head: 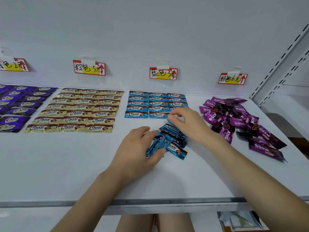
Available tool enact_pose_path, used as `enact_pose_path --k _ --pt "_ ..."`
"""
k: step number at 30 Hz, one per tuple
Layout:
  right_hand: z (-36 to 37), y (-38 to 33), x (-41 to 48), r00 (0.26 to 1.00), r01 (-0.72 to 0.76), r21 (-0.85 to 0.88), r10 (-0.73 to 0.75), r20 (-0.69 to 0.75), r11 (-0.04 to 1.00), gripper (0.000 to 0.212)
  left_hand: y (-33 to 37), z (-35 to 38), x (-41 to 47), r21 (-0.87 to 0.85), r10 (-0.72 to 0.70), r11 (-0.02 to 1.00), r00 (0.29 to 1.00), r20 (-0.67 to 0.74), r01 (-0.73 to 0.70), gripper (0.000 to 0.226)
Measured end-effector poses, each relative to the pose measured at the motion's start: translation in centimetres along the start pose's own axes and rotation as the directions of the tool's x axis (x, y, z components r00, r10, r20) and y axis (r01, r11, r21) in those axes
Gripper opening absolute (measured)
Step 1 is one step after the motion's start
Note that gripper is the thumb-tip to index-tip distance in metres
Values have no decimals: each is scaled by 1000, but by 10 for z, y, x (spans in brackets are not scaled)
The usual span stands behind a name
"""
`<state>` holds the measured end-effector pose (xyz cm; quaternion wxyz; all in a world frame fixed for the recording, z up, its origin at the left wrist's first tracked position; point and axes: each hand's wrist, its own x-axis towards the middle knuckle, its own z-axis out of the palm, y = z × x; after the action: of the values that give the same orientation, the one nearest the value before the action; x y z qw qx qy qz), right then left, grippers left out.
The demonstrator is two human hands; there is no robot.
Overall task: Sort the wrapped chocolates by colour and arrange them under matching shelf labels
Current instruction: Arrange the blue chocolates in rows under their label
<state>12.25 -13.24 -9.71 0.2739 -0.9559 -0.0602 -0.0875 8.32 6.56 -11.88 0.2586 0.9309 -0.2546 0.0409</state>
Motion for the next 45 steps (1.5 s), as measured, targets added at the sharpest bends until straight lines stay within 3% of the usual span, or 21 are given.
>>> enact_pose_path --k 3,6,10,16,19,21,23,26,33,39,45 --pt "5 -8 -21 995 28 -4 -27 94 1000 32 1 1 -5 45 -163 984 980 -115 169 68" --pt "8 -18 -38 990 91 17 -92 110 996 28 4 2 -6 25 -201 978 972 -119 205 69" --pt "11 -31 -55 981 129 84 -140 135 988 23 17 5 -1 -155 -171 976 980 -97 155 54" --pt "3 -29 -71 984 61 112 -78 158 992 39 17 -3 9 -418 -269 888 953 -139 190 42" --pt "-1 -27 -75 983 55 142 -78 167 988 39 8 -8 11 -242 -154 962 983 -101 126 65" --pt "-3 -25 -78 982 48 157 -76 174 986 41 6 -10 10 -88 -44 995 993 105 54 94" --pt "-6 -23 -81 982 40 160 -68 175 986 41 8 -10 7 44 16 999 955 296 -30 114" --pt "-9 -17 -89 984 21 157 -48 171 987 40 7 -10 -1 181 52 976 938 342 -120 126" --pt "-8 -12 -98 990 7 132 -25 135 991 42 2 -10 -16 291 114 945 983 147 -153 94" --pt "-7 -13 -99 994 -19 147 4 106 989 42 8 -4 -15 248 104 962 992 71 -118 52" --pt "-5 -14 -102 997 -40 155 29 73 987 42 15 0 -15 246 93 965 995 18 -95 38"
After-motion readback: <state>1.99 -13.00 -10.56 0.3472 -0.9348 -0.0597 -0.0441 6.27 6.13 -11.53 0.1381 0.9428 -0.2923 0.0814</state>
